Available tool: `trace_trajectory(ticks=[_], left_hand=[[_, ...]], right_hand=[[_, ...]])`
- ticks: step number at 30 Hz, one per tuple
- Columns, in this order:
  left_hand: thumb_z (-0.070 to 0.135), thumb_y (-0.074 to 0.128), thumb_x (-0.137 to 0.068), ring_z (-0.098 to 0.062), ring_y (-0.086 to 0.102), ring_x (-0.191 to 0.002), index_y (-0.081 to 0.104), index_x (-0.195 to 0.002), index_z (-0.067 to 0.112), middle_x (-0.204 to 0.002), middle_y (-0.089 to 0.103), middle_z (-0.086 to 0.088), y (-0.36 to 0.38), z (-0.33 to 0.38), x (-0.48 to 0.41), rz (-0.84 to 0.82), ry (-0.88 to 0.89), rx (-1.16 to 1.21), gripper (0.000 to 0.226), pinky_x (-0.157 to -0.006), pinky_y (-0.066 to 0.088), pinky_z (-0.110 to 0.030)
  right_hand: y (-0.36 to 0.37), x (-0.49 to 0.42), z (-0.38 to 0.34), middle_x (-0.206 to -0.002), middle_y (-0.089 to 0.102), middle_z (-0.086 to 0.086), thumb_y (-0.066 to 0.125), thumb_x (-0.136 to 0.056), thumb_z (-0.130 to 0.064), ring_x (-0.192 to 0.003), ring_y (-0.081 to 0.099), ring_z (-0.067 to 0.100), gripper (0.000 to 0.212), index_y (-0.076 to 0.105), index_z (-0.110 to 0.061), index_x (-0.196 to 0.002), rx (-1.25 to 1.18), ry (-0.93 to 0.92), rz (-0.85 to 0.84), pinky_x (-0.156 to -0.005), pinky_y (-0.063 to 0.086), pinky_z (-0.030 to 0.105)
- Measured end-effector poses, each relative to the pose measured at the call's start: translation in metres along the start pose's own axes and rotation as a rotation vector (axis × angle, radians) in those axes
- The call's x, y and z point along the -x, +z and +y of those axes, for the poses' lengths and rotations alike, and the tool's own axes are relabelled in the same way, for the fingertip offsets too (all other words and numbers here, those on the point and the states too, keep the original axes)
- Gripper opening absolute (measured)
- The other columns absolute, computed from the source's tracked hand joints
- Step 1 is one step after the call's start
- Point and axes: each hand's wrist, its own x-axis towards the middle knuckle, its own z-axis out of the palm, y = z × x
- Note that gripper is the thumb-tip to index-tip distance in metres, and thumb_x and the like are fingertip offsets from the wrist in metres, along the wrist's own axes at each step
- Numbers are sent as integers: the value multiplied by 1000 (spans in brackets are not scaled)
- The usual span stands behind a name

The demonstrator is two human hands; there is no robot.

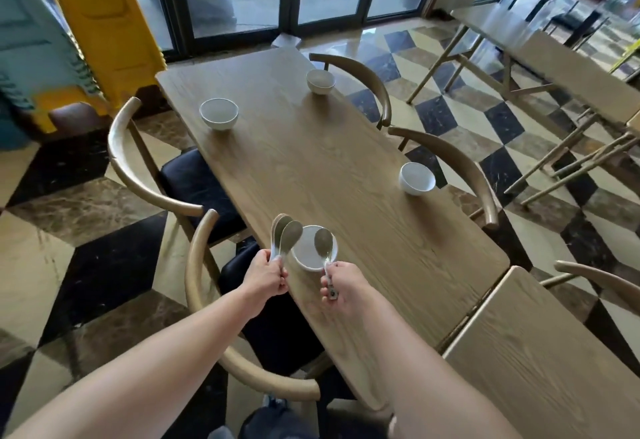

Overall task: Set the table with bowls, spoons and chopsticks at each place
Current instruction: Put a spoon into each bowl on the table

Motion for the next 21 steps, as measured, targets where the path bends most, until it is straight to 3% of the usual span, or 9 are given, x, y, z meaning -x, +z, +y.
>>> trace_trajectory(ticks=[3,9,16,21], left_hand=[[20,36,-107,-9,44,-55,53,-114,9,-71,51,-4,1,-1,-10,27,-24,9,21,-57,47,-26],[18,37,-107,-11,46,-60,54,-113,10,-73,53,-4,-5,-6,-25,70,-42,15,20,-61,50,-28],[18,37,-106,-12,47,-61,55,-112,9,-74,54,-6,-8,-6,-34,61,-76,0,21,-64,52,-31],[20,39,-105,-12,48,-61,56,-113,9,-75,55,-5,-12,-1,-36,13,-78,-13,21,-65,52,-31]], right_hand=[[-9,-22,-4,-56,41,0,38,-101,-13,-45,31,11,27,49,-14,-77,100,64,6,-45,20,20],[-21,-39,-11,-62,47,4,42,-98,0,-51,37,11,27,55,-8,-75,229,91,-59,-44,26,20],[-23,-45,-11,-64,53,9,52,-102,-12,-50,41,13,28,52,-6,-75,248,74,-18,-37,29,17],[-21,-52,-10,-60,54,7,56,-100,-16,-37,38,8,27,54,-7,-75,228,66,25,-35,27,16]])
